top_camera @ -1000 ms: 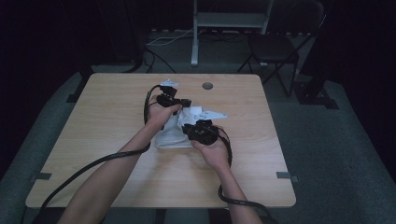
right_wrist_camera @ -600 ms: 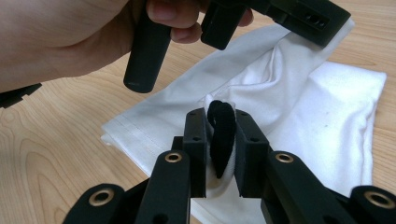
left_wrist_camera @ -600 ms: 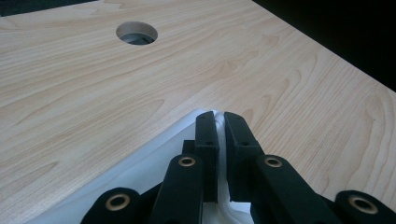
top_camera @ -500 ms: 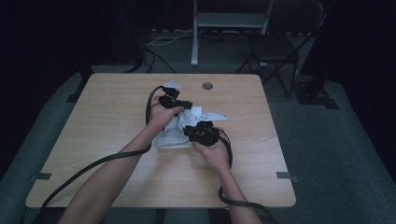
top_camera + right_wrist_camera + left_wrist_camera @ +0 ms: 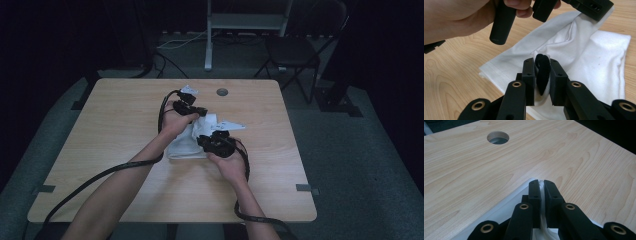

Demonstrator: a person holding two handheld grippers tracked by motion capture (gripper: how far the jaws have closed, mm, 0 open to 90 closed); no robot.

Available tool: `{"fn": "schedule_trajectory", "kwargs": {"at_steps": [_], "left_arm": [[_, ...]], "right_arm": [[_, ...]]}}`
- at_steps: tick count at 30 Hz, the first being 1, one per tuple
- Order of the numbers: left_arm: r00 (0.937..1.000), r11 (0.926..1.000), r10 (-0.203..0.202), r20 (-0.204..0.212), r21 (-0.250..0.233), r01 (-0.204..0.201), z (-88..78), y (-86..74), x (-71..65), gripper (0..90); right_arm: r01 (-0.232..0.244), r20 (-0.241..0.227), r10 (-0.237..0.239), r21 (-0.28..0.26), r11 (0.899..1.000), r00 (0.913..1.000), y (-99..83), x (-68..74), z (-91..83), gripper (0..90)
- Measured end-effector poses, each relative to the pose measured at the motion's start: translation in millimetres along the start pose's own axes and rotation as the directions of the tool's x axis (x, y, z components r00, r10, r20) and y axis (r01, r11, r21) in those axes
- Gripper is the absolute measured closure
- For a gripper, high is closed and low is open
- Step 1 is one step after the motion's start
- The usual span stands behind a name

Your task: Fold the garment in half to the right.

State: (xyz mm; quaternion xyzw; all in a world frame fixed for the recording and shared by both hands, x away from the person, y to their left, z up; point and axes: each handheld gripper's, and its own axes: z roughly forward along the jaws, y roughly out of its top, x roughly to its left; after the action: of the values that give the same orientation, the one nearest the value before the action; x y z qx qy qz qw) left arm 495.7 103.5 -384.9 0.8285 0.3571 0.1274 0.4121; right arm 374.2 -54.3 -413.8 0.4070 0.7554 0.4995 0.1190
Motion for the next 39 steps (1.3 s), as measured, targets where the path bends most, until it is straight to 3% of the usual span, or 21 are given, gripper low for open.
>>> {"fn": "schedule_trajectory", "kwargs": {"at_steps": [13,23,30,39], "left_arm": [[0.9968,0.9966,0.061,-0.053,0.059,-0.058,1.7,9.6,-7.7,84.9],[0.9946,0.9933,0.081,-0.065,0.088,-0.075,5.4,10.5,-8.4,84.9],[0.9895,0.9878,0.119,-0.082,0.110,-0.110,6.9,15.5,-12.2,84.9],[0.9860,0.9827,0.144,-0.084,0.129,-0.133,13.5,14.8,-18.8,84.9]], "right_arm": [[-0.032,0.000,0.032,-0.005,0.999,0.9995,-4.0,-3.7,-1.8,77.5],[-0.044,0.012,0.045,-0.011,0.999,0.9989,-6.6,-6.3,-4.0,77.4],[-0.047,0.021,0.047,-0.009,0.999,0.9987,-5.5,-7.5,-5.5,77.3],[-0.079,0.052,0.078,0.023,0.997,0.9956,-7.9,-10.5,-4.5,77.3]]}}
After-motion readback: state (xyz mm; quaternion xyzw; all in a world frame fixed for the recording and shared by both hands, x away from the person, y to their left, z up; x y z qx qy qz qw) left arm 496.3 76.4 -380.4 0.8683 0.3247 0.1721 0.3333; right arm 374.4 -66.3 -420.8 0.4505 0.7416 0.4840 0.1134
